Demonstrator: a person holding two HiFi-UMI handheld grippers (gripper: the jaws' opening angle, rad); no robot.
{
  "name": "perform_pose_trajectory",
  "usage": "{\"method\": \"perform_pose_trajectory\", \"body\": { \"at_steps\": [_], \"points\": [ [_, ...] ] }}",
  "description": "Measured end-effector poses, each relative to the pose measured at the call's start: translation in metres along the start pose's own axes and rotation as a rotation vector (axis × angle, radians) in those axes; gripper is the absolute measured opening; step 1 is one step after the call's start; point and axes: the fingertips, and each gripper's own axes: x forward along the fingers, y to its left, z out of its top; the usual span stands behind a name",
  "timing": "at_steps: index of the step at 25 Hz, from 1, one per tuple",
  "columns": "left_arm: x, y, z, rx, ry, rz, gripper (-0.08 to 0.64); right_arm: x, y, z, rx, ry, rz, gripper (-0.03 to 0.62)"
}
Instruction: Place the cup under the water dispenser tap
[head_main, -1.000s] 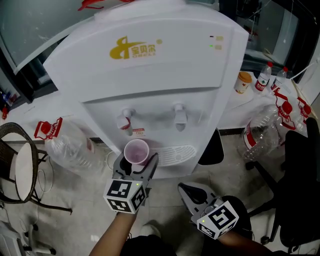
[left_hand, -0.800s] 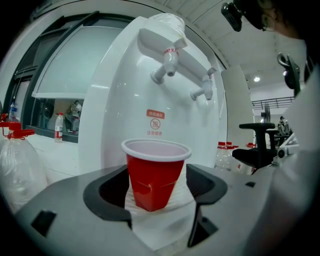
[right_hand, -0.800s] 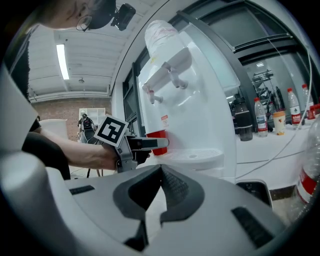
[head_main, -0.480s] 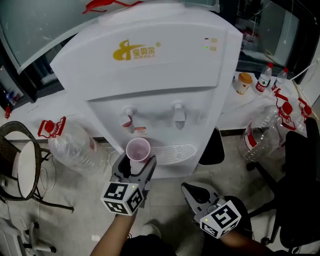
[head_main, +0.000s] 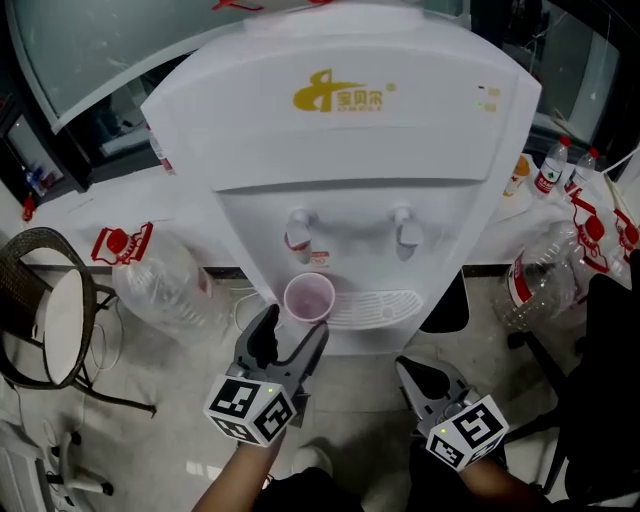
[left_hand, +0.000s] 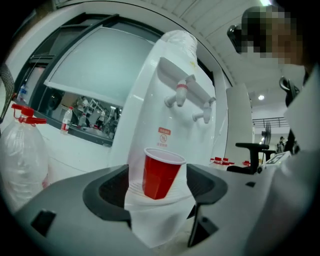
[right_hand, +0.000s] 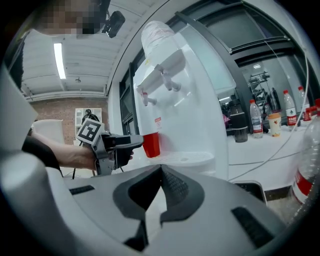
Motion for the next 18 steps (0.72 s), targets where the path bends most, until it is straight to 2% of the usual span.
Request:
{"method": "perform_pose_trajectory", "body": {
  "at_steps": [4, 10, 14, 18],
  "points": [
    [-0.022, 0.013, -0.002, -0.002, -0.041, 0.002, 0.336, 0.003, -0.004, 0.009, 0.017, -0.014, -0.026, -0.002],
    [-0.045, 0.041, 0.011, 0.094, -0.038, 0.026, 0.336, 0.027, -0.012, 0.030, 0.099, -0.038, -0.121, -0.002],
    [-0.064, 0.048, 0.029, 0.077, 0.008, 0.053, 0.333, 0.038, 0.008, 0.038, 0.129, 0.070, -0.145, -0.002],
    [-0.081, 0.038, 0.056, 0.044, 0.032, 0.056, 0.319, 0.033, 0.035, 0.068, 0.121, 0.145, -0.125, -0.002]
  ]
}}
